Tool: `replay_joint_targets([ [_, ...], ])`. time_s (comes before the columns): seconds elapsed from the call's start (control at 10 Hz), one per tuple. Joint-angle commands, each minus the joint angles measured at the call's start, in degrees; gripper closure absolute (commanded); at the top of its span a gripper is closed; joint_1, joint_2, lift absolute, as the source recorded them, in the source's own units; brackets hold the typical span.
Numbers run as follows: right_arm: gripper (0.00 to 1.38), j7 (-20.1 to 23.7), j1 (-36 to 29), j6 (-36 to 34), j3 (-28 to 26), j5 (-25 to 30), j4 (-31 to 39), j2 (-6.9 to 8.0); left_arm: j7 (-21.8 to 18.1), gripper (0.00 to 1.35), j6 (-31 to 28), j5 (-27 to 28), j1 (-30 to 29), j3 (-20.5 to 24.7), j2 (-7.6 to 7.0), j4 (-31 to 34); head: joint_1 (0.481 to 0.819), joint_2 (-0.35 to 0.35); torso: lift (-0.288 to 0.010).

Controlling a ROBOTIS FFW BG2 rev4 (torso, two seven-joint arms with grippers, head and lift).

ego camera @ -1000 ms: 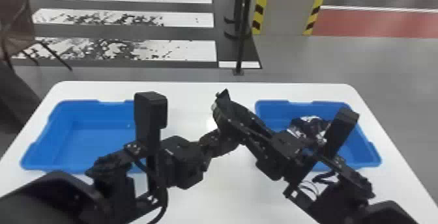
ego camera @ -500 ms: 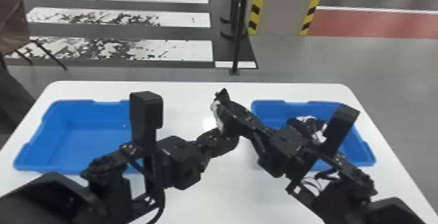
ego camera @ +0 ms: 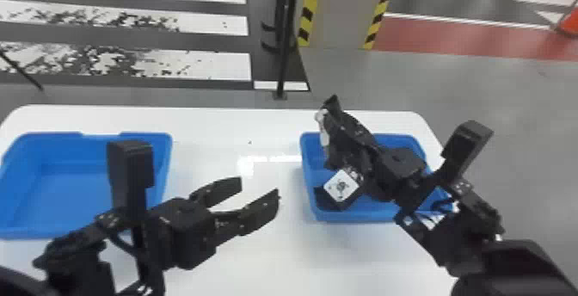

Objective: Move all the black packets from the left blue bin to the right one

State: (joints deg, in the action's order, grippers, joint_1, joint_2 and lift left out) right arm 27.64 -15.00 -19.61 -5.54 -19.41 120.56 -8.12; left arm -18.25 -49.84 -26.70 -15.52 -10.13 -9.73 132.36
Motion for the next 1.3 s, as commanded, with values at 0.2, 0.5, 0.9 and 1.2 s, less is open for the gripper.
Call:
replay_joint_targets([
  [0.2,1.28,-3.1,3.6,2.6,-6.6,5.0,-10.5,-1.73,-0.6,0.15,5.3,-0.3,-11.5,11.3,2.97,5.8,0.695,-0.222,-0.14],
  [0.5,1.26,-6.9,1.2,3.2,-11.6,7.2,-14.9,-2.52,-4.3,0.15,11.4,3.2,-18.8,29.7,9.21,7.5,0.695,-0.195,-0.14],
  [0.9,0.1,-7.0,-8.1,4.3,-12.6,6.6,-6.7,-2.43,-7.3,0.14,24.8,3.9,-24.8,37.8,9.88,7.5,0.695,-0.066,-0.14],
  [1.2,0.15,-8.0,-28.9,8.1,-12.5,8.6,15.6,4.25,-7.5,0.14,38.2,5.8,-30.2,36.6,9.88,7.2,0.695,-0.008,-0.14],
])
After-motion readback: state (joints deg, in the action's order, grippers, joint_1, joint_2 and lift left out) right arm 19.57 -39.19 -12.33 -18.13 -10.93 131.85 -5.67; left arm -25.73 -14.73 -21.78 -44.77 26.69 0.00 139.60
